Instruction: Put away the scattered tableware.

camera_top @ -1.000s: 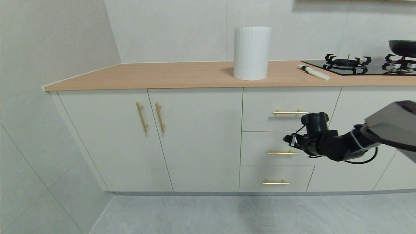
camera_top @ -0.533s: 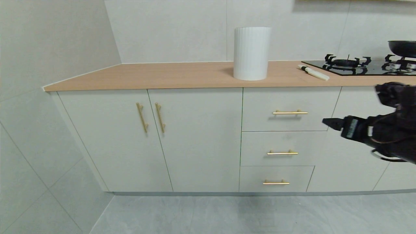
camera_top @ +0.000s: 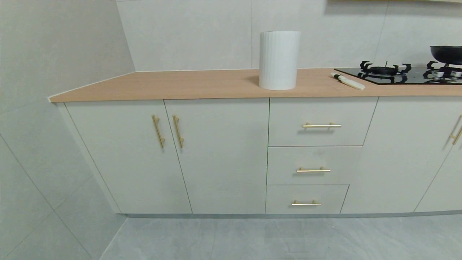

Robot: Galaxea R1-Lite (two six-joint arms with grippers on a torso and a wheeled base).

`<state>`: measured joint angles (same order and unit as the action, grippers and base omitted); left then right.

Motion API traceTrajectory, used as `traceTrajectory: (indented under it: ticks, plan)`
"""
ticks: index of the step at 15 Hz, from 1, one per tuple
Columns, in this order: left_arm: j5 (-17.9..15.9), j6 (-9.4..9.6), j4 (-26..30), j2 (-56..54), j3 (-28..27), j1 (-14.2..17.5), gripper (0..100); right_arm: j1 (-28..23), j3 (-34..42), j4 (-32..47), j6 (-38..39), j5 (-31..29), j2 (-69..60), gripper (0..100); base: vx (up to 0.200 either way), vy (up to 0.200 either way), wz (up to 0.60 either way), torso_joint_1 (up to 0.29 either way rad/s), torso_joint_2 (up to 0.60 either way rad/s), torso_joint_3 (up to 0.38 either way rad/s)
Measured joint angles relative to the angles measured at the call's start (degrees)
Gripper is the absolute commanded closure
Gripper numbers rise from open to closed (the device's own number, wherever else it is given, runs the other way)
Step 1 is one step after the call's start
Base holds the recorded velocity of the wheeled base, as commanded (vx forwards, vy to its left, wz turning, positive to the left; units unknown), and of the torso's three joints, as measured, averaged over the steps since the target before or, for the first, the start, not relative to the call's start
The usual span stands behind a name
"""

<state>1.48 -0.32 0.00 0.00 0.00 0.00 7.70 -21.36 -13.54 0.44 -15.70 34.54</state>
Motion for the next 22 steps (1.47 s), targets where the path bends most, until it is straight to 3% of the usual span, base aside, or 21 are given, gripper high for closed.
traceTrajectory:
  ticks: [3,7,13,16,17,22]
  plan:
    - [0.0,-0.01,0.0,0.0,0.0,0.0,0,-3.8,0.7,11.2,-4.7,-0.1,-15.2,0,0.0,0.0,0.0,0.0,0.0,0.0]
    - [0.0,0.0,0.0,0.0,0.0,0.0,0,-7.3,1.1,17.9,-5.8,3.7,-28.6,0,0.0,0.0,0.0,0.0,0.0,0.0]
    - [0.0,0.0,0.0,0.0,0.0,0.0,0,-7.8,8.8,18.5,-3.6,12.6,-34.3,0,0.0,0.0,0.0,0.0,0.0,0.0]
    - [0.0,0.0,0.0,0.0,0.0,0.0,0,-7.8,16.2,12.9,-3.6,17.4,-34.6,0,0.0,0.0,0.0,0.0,0.0,0.0]
    - [0.0,0.0,0.0,0.0,0.0,0.0,0,-7.8,18.7,10.0,-3.7,18.2,-34.6,0,0.0,0.0,0.0,0.0,0.0,0.0]
    - [0.0,0.0,0.0,0.0,0.0,0.0,0,-7.8,21.2,13.3,-2.7,18.9,-34.7,0,0.0,0.0,0.0,0.0,0.0,0.0]
